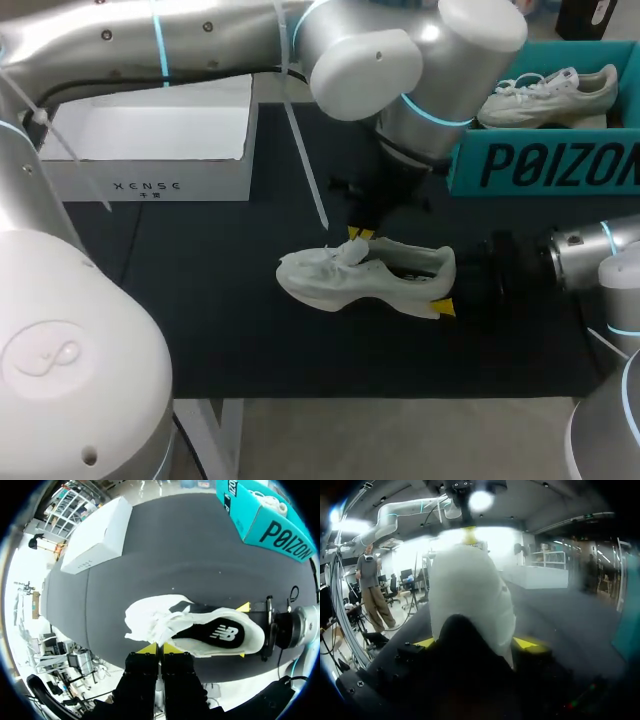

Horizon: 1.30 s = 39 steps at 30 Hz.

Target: Take the shoe out of the shoebox, open the shoe tongue, remove and reinsert the insole, then place the shoe into the shoebox

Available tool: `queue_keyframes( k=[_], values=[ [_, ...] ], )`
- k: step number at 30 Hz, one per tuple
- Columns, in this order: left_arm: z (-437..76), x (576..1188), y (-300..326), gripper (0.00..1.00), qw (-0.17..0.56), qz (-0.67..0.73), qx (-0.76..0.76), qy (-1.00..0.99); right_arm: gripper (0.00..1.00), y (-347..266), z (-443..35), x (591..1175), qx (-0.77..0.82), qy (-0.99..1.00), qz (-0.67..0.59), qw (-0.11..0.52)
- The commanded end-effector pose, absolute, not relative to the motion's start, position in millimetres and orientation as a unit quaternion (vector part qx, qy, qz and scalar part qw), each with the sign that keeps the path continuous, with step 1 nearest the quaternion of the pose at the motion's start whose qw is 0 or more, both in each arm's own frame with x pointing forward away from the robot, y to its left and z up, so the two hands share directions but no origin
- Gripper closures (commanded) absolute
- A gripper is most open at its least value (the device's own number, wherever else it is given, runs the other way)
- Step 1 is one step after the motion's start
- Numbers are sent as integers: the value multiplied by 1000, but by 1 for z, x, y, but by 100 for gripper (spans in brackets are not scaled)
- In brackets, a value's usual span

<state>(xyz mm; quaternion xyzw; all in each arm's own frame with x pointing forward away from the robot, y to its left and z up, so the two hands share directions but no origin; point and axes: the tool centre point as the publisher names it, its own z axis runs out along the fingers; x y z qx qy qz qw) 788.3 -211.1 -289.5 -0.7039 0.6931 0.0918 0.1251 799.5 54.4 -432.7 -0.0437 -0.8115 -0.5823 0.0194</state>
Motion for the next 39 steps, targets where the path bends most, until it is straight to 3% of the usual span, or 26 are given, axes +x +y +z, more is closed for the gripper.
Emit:
queue_keyframes(
  k=[1,6,7,11,12,17,18,19,20,22,23,39],
  values=[
    [-282,778,-180,100,105,65,-716,686,100,58,-437,799,-44,-812,-582,19],
    [-292,777,-181,100,76,65,-720,686,100,58,-437,799,-44,-812,-582,19],
    [-294,777,-183,93,62,58,-718,690,100,58,-437,799,-44,-812,-582,19],
    [-300,777,-192,14,3,29,-711,703,100,58,-437,799,-44,-812,-582,19],
    [-301,778,-193,0,-9,22,-709,705,100,58,-437,799,-44,-812,-582,19],
    [-307,781,-201,0,-38,6,-706,707,100,58,-437,799,-44,-812,-582,19],
    [-309,781,-204,2,-48,1,-705,708,100,58,-437,799,-44,-812,-582,19],
    [-310,782,-206,9,-50,0,-704,708,100,58,-437,799,-44,-812,-582,19],
    [-311,782,-207,26,-52,-2,-704,709,100,58,-437,799,-44,-812,-582,19],
    [-311,782,-211,81,-61,-10,-700,711,100,58,-437,799,-44,-812,-582,19],
    [-311,782,-212,100,-61,-11,-700,712,100,58,-437,799,-44,-812,-582,19],
    [-299,772,-175,100,-49,-20,-711,701,100,58,-437,799,-44,-812,-582,19]
  ],
)
